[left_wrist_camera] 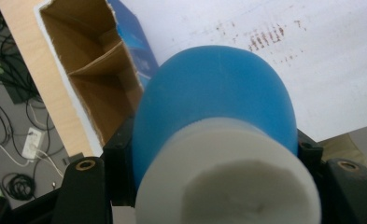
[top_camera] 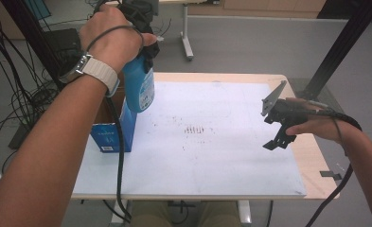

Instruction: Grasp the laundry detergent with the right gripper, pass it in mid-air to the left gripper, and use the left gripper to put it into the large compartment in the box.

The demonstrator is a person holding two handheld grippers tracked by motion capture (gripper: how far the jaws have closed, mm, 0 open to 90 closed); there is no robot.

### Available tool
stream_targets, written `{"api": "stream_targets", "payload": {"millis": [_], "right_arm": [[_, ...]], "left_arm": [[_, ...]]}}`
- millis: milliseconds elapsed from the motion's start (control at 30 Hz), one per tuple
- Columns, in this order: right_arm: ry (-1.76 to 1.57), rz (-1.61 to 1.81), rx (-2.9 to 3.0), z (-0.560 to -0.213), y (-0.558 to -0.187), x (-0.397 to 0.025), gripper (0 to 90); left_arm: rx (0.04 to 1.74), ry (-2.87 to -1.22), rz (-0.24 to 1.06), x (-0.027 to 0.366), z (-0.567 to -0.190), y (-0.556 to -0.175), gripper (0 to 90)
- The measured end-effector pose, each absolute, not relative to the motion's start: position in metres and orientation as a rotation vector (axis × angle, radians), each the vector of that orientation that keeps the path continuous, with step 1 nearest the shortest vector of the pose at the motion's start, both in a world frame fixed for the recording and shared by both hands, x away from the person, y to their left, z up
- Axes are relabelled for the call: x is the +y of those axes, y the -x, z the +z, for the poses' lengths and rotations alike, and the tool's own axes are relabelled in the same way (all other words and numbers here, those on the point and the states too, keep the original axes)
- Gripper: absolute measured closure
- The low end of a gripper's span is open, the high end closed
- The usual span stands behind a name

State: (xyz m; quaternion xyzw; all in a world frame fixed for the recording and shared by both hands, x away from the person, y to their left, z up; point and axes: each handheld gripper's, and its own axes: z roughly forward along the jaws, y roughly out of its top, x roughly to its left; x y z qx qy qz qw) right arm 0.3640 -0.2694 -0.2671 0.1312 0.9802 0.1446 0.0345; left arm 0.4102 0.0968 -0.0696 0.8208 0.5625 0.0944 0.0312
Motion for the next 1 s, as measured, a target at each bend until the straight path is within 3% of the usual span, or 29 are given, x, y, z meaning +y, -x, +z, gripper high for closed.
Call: {"api": "stream_targets", "payload": {"millis": [1000], "right_arm": [[-0.404, 0.458, 3.014, -0.273, -0.379, -0.271, 6.4]], "left_arm": [[1.995, -2.347, 0.240, 0.153, -0.062, -0.435, 37.4]]}}
